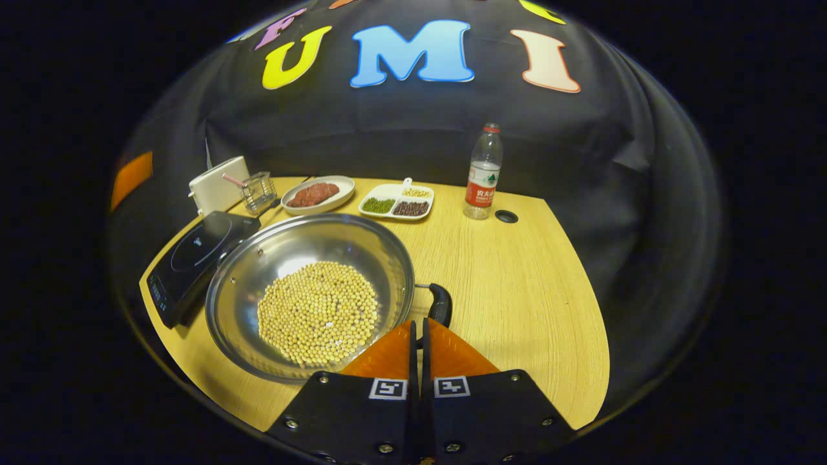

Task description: First push the handle of the pot to place it horizontally, then grasp the pot with both hands and set it on the induction cooktop.

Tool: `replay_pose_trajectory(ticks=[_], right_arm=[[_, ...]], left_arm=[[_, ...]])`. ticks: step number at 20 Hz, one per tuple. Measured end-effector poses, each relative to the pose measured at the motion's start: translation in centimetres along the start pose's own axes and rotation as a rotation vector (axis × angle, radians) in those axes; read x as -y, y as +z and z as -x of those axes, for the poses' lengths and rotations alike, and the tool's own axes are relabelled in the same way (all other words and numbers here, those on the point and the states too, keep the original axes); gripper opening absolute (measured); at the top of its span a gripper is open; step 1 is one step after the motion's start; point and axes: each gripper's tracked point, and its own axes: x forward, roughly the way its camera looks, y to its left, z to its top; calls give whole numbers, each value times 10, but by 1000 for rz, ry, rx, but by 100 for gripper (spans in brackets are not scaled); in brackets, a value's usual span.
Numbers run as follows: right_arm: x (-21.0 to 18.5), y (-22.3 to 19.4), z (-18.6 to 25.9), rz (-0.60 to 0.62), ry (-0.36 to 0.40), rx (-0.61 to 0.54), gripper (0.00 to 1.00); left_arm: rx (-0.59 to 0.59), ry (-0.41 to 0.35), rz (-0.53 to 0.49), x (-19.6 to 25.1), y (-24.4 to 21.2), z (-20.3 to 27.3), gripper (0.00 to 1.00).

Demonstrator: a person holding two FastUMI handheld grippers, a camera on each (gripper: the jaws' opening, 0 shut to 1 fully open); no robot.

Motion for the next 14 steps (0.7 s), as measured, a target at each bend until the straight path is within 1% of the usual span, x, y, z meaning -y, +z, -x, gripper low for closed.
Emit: replay_pose_trajectory(ticks=[1, 2, 3, 4, 5, 6, 8, 9, 10, 11, 14], right_arm=[[-1, 6, 1, -34, 10, 23, 7], [1, 13, 0, -60, -2, 46, 25], [4, 15, -2, -78, -7, 60, 70], [4, 18, -3, -96, -20, 65, 79], [5, 17, -7, -107, -34, 62, 91], [6, 16, -10, -111, -49, 54, 100], [5, 14, -17, -117, -72, 32, 100], [3, 13, -21, -120, -82, 26, 100], [2, 12, -25, -122, -92, 21, 100], [2, 10, -27, -124, -102, 14, 100], [0, 4, -37, -126, -131, -12, 100]], left_arm=[[-18, -12, 4, 1, -9, -8, 97], [-41, -22, 7, 2, -20, -15, 97], [-72, -34, 9, 1, -32, -23, 98], [-102, -48, 14, 1, -43, -31, 97], [-126, -62, 18, 1, -54, -38, 98], [-147, -71, 18, 0, -63, -45, 97], [-202, -97, 13, -2, -82, -62, 98], [-229, -108, 10, -3, -93, -69, 100], [-256, -119, 4, -4, -104, -78, 100], [-277, -125, -3, -5, -113, -86, 98], [-351, -156, -7, -6, -141, -105, 100]])
